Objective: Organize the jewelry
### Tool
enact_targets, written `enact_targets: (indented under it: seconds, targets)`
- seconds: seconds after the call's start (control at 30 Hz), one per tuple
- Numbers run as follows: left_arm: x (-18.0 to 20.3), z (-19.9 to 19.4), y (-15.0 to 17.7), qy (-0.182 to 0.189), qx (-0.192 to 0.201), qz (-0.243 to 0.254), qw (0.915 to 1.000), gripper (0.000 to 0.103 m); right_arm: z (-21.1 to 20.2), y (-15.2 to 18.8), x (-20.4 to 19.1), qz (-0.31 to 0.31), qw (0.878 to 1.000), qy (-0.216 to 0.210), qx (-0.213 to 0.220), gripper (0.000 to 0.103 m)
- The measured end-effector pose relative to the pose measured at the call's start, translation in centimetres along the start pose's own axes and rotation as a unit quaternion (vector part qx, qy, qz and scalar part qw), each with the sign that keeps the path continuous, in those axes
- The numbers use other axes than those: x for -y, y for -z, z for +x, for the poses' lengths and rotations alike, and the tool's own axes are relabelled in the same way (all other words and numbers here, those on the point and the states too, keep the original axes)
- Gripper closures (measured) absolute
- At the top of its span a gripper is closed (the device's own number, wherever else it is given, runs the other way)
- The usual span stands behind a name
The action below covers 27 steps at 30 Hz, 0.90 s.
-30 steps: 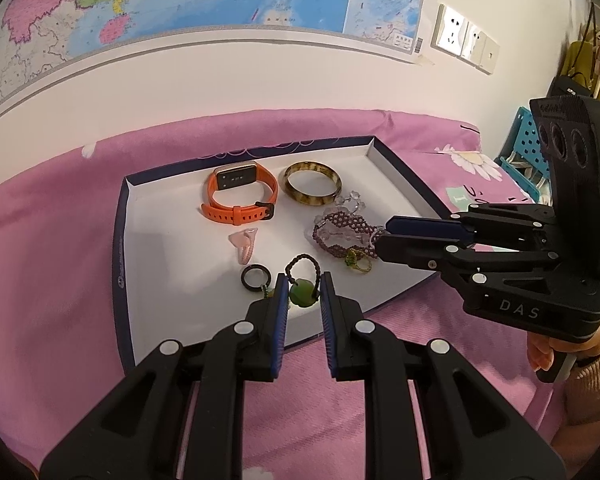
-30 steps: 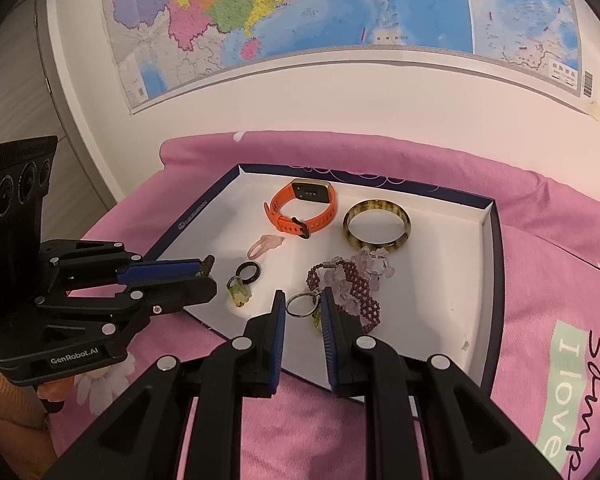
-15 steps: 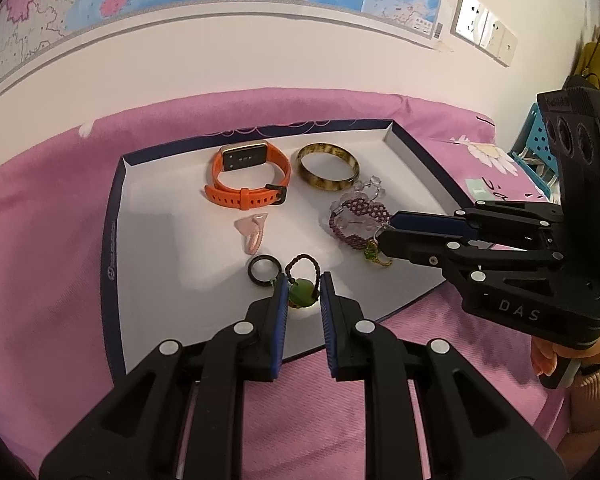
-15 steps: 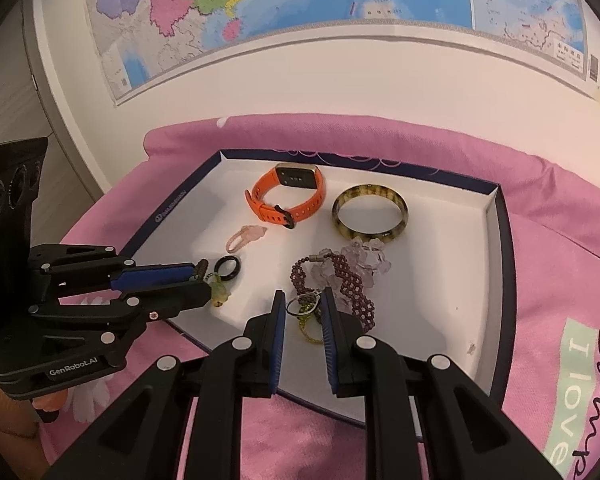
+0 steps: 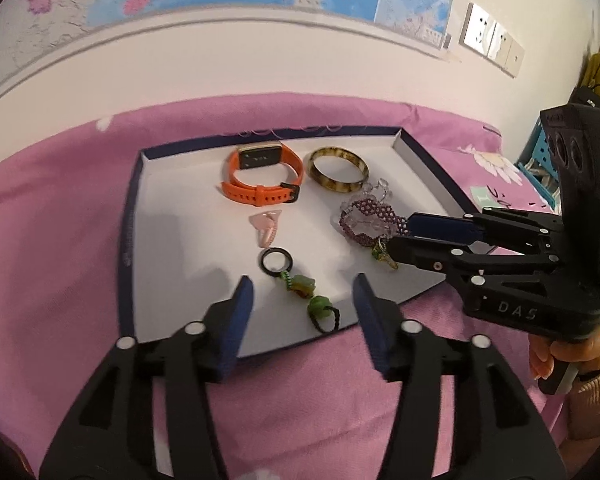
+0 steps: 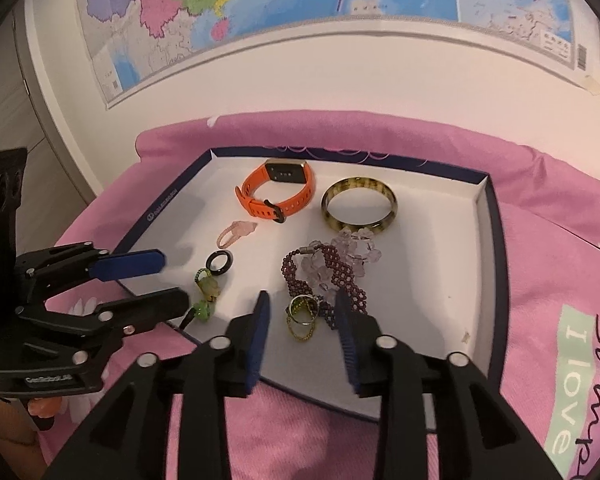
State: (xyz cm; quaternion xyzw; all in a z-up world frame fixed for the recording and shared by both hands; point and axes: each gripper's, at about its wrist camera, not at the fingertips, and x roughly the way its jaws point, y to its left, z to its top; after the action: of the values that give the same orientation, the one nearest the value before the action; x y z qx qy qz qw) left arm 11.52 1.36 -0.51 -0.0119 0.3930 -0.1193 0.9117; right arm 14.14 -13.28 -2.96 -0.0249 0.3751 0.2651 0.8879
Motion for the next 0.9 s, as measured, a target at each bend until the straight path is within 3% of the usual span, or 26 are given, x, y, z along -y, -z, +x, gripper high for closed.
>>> enact_targets:
  seconds: [0.2,0.27,0.37,0.57,0.9]
  targets:
    - [0.0,-2.8,1.7,-0.018,0.029,-0.005,0.9994,0.005,-2.3,0.7,-0.3,0.009,0.999,0.016,0.029,0.035]
    - [0.1,-3.7,2.3,-0.026,0.04,-0.009,0.9988,0.005,-3.1,1.2,-0.5,0.009,0.999,0.03,0.039,0.019]
    - [0.2,-4.4,3.1,-0.039,0.04,-0.012,0.9984,0.005,-4.1,2.1,-1.2,0.001,0.997,0.048,0.052,0.008]
    - [0.6,-5.3,4.1,-0.061,0.042,-0.023,0.997,0.005,-5.0,4.1,-2.7,-0.014,0.996,0.078,0.052,0.007]
    - [1.3,-6.3,5.7,-0.072,0.044,-0.031,0.996,0.005,-5.9,6.1,-3.8,-0.008,0.996,0.078,0.053,0.007]
